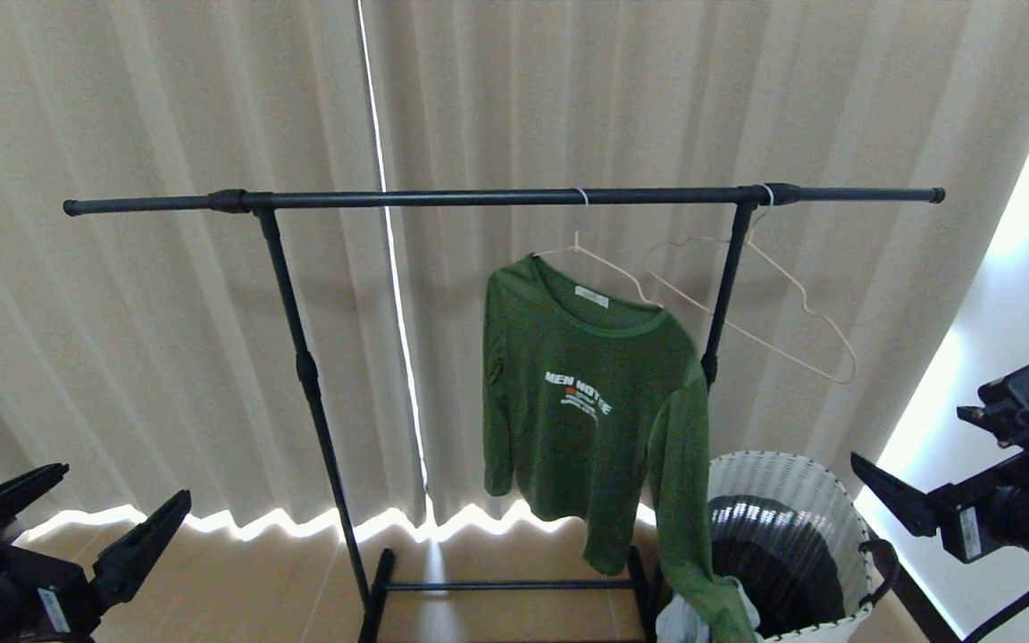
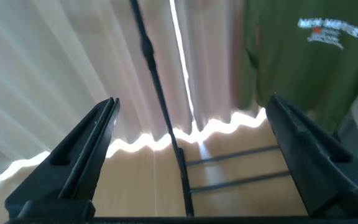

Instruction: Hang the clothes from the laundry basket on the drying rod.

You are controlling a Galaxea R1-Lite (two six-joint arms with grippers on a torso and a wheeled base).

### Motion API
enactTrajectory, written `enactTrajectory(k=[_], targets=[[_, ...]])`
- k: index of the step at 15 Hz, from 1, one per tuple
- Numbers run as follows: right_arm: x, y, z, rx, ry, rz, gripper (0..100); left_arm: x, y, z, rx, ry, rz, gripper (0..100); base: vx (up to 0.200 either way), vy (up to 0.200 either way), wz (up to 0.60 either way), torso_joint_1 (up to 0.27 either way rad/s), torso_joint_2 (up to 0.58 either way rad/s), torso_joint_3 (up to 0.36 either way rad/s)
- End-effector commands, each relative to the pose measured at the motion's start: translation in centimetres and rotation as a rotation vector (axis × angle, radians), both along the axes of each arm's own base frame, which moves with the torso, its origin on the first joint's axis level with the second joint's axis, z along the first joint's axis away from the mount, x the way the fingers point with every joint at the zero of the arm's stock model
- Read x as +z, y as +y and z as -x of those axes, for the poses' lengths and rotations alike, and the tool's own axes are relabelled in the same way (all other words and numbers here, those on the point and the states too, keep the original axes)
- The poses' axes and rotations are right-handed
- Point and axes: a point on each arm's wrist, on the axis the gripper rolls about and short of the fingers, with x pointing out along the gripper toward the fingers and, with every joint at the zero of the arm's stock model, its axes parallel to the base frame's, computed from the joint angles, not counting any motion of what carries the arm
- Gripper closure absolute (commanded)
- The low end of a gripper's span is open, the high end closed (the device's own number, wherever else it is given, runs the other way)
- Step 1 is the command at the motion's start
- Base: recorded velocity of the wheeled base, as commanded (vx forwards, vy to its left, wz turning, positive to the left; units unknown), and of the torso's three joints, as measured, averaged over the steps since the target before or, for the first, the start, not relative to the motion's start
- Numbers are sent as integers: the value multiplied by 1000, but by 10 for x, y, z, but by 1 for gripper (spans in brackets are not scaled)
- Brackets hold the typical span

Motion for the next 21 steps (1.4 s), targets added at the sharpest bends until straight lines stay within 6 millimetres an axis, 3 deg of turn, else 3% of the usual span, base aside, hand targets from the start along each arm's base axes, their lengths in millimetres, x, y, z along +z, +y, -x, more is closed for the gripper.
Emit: enactTrajectory(k=[1,4,14,21], targets=[[-11,-4,8,-7,31,21,0,0,-1,-2,-10,8,1,0,0,0,0,0,0,0],[-17,-13,12,-44,54,73,0,-1,-2,-2,-11,10,1,0,0,0,0,0,0,0],[-21,-19,13,-80,71,81,0,2,-12,-2,-101,1,4,0,0,0,0,0,0,0],[-24,-20,15,-83,84,85,0,1,-12,-1,-104,4,4,0,0,0,0,-168,413,237]])
